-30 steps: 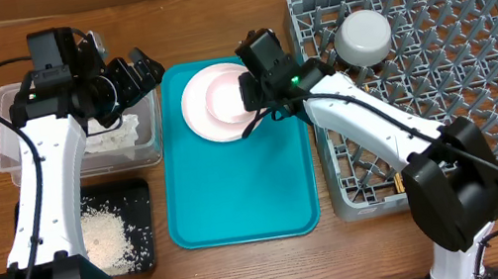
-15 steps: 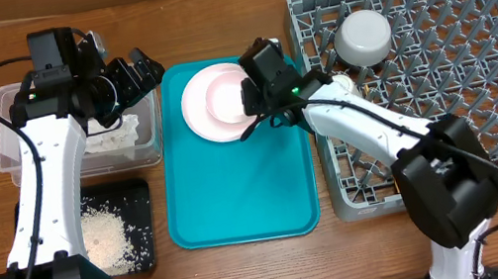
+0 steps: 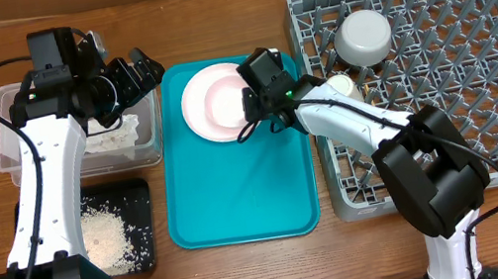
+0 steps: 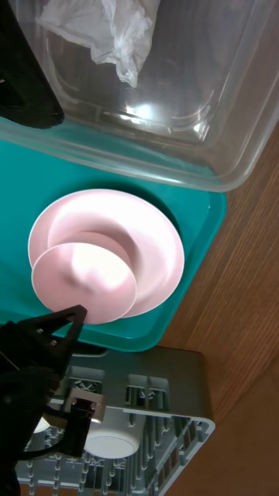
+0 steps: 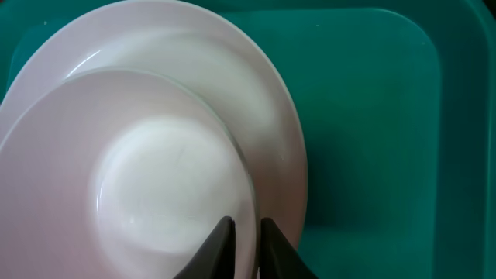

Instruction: Sort waste into correct bins and load items into the dishwasher

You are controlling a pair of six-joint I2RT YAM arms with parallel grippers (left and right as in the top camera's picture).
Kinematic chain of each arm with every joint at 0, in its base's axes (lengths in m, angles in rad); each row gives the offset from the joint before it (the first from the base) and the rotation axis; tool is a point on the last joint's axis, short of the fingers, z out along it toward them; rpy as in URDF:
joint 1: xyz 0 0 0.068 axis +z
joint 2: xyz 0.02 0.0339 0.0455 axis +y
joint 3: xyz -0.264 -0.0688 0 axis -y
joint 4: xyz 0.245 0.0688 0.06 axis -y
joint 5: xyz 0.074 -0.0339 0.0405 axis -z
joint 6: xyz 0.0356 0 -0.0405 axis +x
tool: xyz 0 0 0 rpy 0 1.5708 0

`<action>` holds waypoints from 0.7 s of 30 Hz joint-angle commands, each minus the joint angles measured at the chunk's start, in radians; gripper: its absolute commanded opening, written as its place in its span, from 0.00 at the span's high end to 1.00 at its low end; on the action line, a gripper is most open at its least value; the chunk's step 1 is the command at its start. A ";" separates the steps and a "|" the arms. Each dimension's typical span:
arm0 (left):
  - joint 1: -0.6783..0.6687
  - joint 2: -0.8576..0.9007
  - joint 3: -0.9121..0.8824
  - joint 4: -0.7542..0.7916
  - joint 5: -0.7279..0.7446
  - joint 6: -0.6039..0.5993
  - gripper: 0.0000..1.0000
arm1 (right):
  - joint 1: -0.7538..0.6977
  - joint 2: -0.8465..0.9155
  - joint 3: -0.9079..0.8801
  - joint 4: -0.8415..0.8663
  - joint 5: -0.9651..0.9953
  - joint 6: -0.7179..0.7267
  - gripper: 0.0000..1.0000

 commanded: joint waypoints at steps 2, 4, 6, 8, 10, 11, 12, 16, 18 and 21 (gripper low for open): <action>-0.002 -0.008 0.026 0.000 -0.006 0.007 0.00 | -0.002 -0.016 0.030 0.001 0.011 0.003 0.96; -0.002 -0.008 0.026 0.000 -0.006 0.007 0.00 | -0.002 -0.038 0.047 -0.007 0.011 0.002 0.96; -0.002 -0.008 0.026 0.000 -0.006 0.007 0.00 | -0.002 -0.074 0.058 -0.013 0.013 -0.002 0.96; -0.003 -0.008 0.026 0.000 -0.006 0.007 0.00 | -0.002 -0.119 0.061 -0.020 0.022 -0.010 0.96; -0.003 -0.008 0.026 0.000 -0.006 0.007 0.00 | -0.002 -0.177 0.061 -0.041 0.053 -0.026 0.96; -0.003 -0.008 0.026 0.000 -0.006 0.007 0.00 | -0.002 -0.197 0.061 -0.051 0.069 -0.032 0.96; -0.003 -0.008 0.026 0.000 -0.006 0.007 0.00 | -0.002 -0.253 0.061 -0.089 0.128 -0.035 0.96; -0.003 -0.008 0.026 0.000 -0.006 0.007 0.00 | -0.003 -0.383 0.061 -0.201 0.315 -0.035 0.96; -0.002 -0.008 0.026 0.000 -0.006 0.007 0.00 | -0.009 -0.438 0.061 -0.262 0.447 -0.035 0.96; -0.002 -0.008 0.026 0.000 -0.006 0.007 0.00 | -0.039 -0.511 0.061 -0.397 0.674 -0.050 0.96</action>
